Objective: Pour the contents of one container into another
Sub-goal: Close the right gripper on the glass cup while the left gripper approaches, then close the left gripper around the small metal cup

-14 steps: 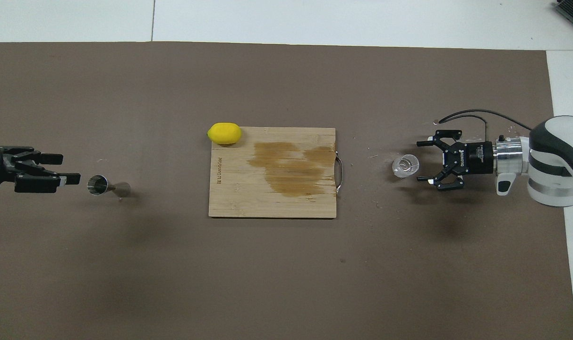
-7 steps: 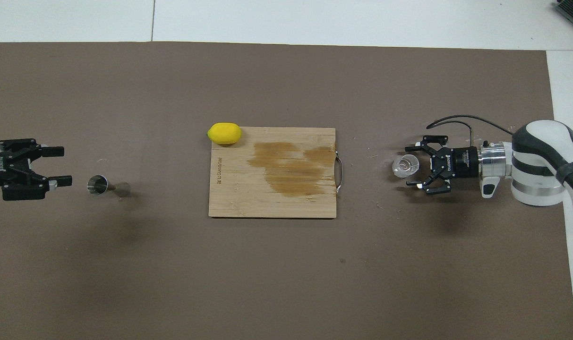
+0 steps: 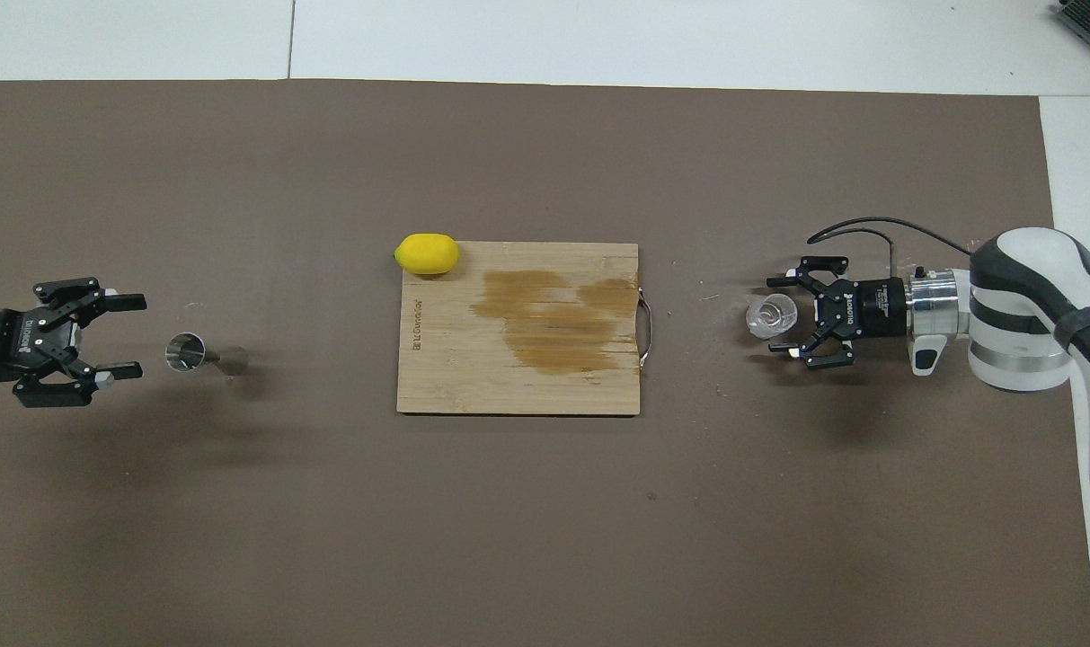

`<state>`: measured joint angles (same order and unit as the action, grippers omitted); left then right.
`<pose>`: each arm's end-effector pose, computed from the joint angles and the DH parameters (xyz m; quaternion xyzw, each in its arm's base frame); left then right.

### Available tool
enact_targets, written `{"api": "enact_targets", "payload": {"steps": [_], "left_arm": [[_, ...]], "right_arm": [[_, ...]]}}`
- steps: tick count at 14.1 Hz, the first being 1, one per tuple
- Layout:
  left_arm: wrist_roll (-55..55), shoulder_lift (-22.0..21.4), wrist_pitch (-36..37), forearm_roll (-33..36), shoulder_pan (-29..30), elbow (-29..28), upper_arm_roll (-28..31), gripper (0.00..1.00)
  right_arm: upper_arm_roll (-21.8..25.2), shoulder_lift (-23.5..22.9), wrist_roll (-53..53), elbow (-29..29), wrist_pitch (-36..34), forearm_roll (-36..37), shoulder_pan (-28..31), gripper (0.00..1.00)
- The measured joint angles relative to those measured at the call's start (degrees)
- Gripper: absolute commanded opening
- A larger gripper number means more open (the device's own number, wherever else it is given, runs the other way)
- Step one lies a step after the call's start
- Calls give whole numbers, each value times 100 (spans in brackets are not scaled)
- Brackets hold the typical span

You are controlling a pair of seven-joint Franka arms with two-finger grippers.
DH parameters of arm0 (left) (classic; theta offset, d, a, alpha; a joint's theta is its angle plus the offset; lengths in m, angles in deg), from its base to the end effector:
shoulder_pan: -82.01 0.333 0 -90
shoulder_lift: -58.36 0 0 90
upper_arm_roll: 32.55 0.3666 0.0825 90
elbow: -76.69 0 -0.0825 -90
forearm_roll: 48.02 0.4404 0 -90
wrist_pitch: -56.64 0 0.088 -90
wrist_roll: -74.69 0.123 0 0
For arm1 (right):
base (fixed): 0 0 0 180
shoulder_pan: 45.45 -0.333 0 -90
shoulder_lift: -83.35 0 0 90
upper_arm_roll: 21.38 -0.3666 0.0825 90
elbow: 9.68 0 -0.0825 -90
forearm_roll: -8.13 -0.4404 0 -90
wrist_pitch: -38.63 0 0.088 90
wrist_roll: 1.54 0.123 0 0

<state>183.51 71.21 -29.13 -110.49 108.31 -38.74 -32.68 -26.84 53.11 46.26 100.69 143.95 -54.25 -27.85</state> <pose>0.5742 0.1546 0.3685 0.6986 -0.4121 0.3396 0.4763 0.6438 -0.0542 0.2069 -0.5556 0.6439 0.3892 0.3537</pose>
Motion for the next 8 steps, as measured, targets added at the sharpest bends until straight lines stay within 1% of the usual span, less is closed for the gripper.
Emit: {"api": "enact_targets", "payload": {"steps": [2, 3, 4, 5, 7, 8], "left_arm": [[385, 150, 142, -66, 137, 1, -1, 100], [552, 185, 204, -86, 173, 0, -4, 100], [729, 208, 241, -103, 189, -8, -4, 100], [910, 224, 251, -124, 193, -33, -4, 100], [1196, 290, 286, -132, 195, -90, -5, 100], [1405, 371, 334, -136, 199, -111, -4, 100]], "right_arm": [[-10, -3, 0, 0, 63, 0, -10, 99], [-13, -7, 0, 0, 73, -2, -23, 95], [-18, -10, 0, 0, 85, -12, -43, 95], [-18, -13, 0, 0, 101, -30, -68, 93], [-20, -19, 0, 0, 130, -46, -91, 85], [-21, -20, 0, 0, 147, -47, -91, 85]]}}
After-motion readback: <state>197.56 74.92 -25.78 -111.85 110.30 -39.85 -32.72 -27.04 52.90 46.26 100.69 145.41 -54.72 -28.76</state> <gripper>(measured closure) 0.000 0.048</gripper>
